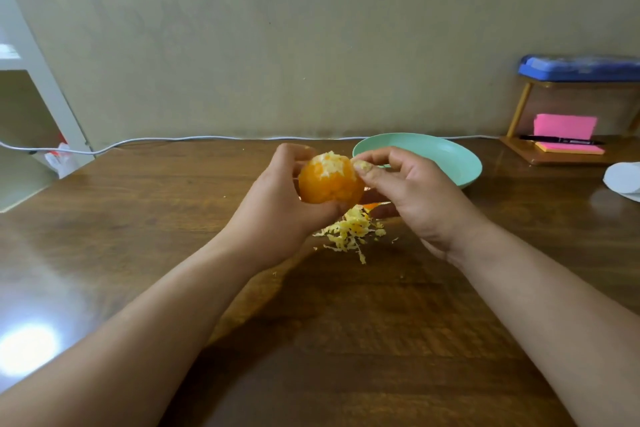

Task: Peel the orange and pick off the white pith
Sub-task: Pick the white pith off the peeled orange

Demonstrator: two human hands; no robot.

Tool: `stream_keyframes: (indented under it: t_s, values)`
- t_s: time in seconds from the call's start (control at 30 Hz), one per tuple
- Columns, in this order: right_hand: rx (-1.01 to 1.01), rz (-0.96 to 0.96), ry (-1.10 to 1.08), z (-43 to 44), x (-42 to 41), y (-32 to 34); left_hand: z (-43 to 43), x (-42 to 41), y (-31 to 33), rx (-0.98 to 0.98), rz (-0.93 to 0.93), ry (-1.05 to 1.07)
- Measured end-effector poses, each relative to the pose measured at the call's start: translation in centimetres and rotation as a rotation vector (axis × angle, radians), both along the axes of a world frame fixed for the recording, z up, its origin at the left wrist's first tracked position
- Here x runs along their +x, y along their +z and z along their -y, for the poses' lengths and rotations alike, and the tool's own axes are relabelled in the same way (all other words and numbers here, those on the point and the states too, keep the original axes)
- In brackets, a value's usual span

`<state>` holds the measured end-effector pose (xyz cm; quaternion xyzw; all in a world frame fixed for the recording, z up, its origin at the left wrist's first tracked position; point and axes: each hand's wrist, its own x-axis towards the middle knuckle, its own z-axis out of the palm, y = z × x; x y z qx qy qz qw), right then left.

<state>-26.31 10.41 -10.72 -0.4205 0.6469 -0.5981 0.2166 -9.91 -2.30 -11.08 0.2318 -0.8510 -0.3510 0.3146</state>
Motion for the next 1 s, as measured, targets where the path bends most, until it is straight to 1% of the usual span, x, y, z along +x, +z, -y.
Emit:
stream_keyframes:
  t_s: [0.07,0.17,0.23,0.27,0.3,0.33,0.4,0.43,0.5,0.6,0.7,0.87,1.0]
  values:
    - [-0.022,0.168,0.042,0.0,0.1,0.0,0.3,0.1,0.2,0.08,-0.056,0.005]
    - [-0.066,0.367,0.126,0.3,0.7,-0.3,0.3,0.1,0.2,0.266,-0.159,-0.07]
    - [-0.086,0.455,0.17,0.4,0.9,-0.4,0.1,-0.1,0.2,0.372,-0.213,-0.137]
    - [-0.084,0.456,0.171,0.4,0.8,-0.4,-0.1,-0.1,0.1,0.405,-0.231,-0.169]
    - [-0.077,0.396,0.144,0.4,0.7,-0.2,0.0,-0.2,0.1,0.411,-0.236,-0.19]
    - [-0.07,0.265,0.084,0.3,0.3,-0.1,0.0,-0.2,0.0,0.386,-0.223,-0.195]
    - [-0.071,-0.079,-0.049,-0.2,-0.5,0.5,0.4,-0.2,-0.2,0.266,-0.161,-0.176]
    - [-0.071,-0.216,-0.079,-0.5,-0.8,0.8,0.5,-0.2,-0.4,0.209,-0.126,-0.166]
    - [-0.057,-0.38,-0.071,-1.0,-1.0,1.4,0.7,-0.2,-0.7,0.131,-0.073,-0.155]
    - [-0.014,-0.49,-0.05,-1.4,-0.8,1.7,0.7,-0.4,-0.9,0.039,-0.045,-0.141]
    - [0.011,-0.528,-0.045,-1.6,-0.8,1.8,0.8,-0.4,-0.9,-0.031,-0.047,-0.129]
    - [0.036,-0.578,-0.06,-1.6,-0.9,1.9,0.6,-0.2,-0.8,-0.098,-0.017,-0.147]
    - [0.092,-0.711,-0.068,-1.9,-0.9,2.2,0.6,-0.1,-0.8,-0.156,0.017,-0.156]
